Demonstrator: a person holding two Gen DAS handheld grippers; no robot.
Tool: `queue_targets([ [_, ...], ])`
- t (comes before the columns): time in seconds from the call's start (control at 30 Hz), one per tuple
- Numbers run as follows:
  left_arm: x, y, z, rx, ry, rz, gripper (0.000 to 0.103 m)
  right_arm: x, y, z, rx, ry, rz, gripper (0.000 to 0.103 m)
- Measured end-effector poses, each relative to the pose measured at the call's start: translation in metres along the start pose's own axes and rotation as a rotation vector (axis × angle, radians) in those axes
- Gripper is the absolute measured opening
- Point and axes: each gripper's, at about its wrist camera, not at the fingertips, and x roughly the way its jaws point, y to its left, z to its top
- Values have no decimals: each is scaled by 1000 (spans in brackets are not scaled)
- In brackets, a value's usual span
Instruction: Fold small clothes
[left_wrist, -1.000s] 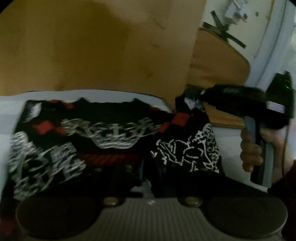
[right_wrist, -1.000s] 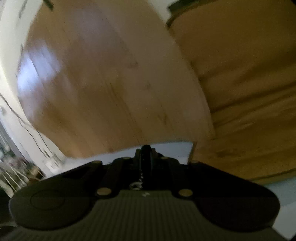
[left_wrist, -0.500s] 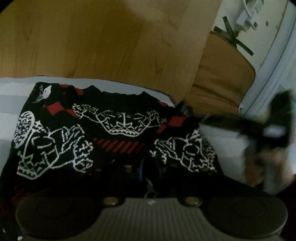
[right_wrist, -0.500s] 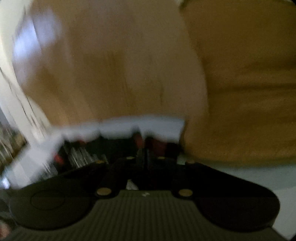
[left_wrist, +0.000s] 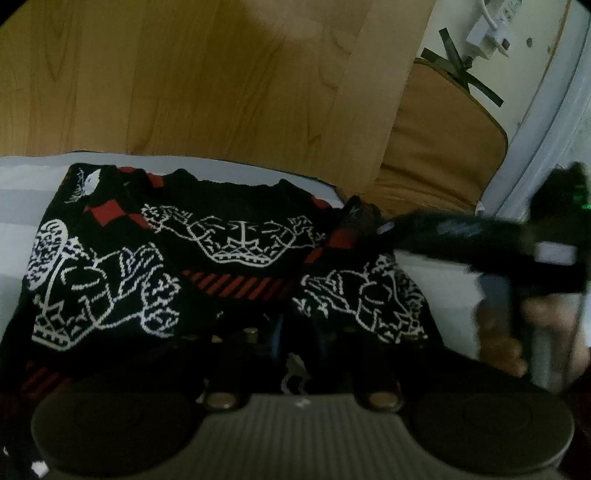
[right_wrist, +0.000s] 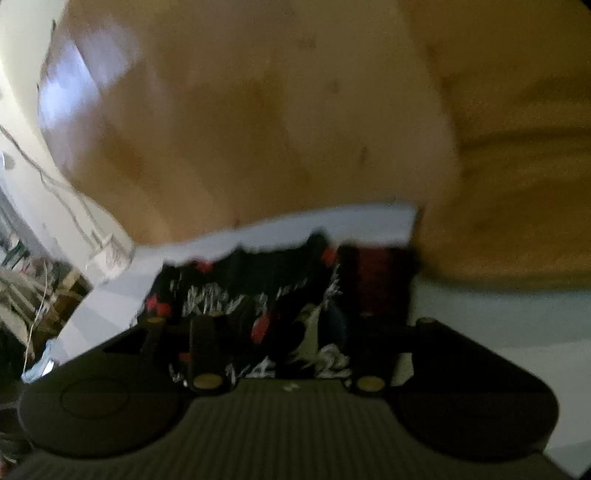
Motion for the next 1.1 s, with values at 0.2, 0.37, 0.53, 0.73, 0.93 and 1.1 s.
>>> queue_targets([
  [0.2,-4,6,4,-29,-4,-43,83,-42,38,-8,-203,-185,173,7],
  [0.37,-8,29,24,-139,-41,-178,103,-65,27,-17,-233,-256,268,7],
  [0.53,15,44,44,-225,-21,-272,102,-63,2,-23,-122,-255,345,7],
  [0.73,63,41,41,-255,95,-422,102,-59,-24,-18,-4,-257,432,7],
  [0.93,62,47,40,-290,76,-548,47,-61,-42,-23,77,-235,485,7],
  [1.1,57,22,32,-147,69,-406,16,-54,-41,-25,75,-125,309,7],
])
